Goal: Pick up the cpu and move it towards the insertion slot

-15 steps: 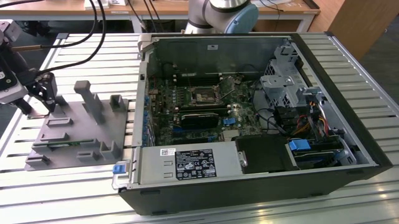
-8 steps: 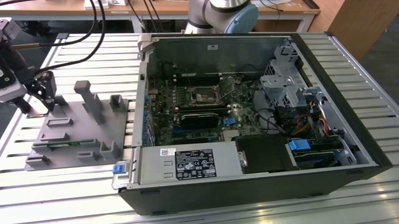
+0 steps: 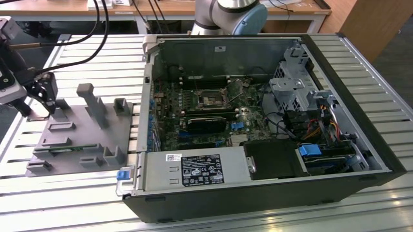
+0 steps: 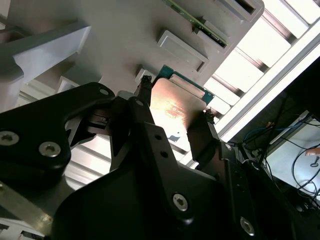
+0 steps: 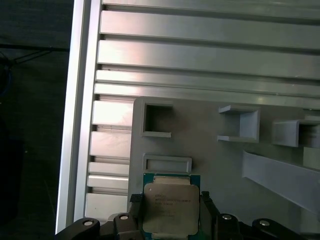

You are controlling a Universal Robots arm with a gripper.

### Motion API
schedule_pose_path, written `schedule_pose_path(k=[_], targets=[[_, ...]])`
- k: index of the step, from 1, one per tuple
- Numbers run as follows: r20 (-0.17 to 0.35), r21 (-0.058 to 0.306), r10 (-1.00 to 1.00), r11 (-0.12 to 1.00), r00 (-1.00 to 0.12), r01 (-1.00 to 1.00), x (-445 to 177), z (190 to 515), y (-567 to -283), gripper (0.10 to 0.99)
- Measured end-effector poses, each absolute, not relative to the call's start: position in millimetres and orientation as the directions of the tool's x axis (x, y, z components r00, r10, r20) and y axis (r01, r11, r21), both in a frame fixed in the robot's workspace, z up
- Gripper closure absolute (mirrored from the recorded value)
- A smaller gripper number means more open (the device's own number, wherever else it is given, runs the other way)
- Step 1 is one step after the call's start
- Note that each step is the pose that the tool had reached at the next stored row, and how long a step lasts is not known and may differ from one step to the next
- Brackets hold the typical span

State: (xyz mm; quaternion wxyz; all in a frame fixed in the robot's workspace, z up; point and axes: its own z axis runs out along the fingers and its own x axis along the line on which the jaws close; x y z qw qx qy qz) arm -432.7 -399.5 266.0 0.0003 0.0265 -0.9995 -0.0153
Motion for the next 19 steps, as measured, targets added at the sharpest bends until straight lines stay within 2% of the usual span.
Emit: schedule_pose_path(k=[19], targets=[[0.000, 0.030, -0.053, 0.998, -0.999, -0.053, -432.7, 272.7, -398.4, 0.545]])
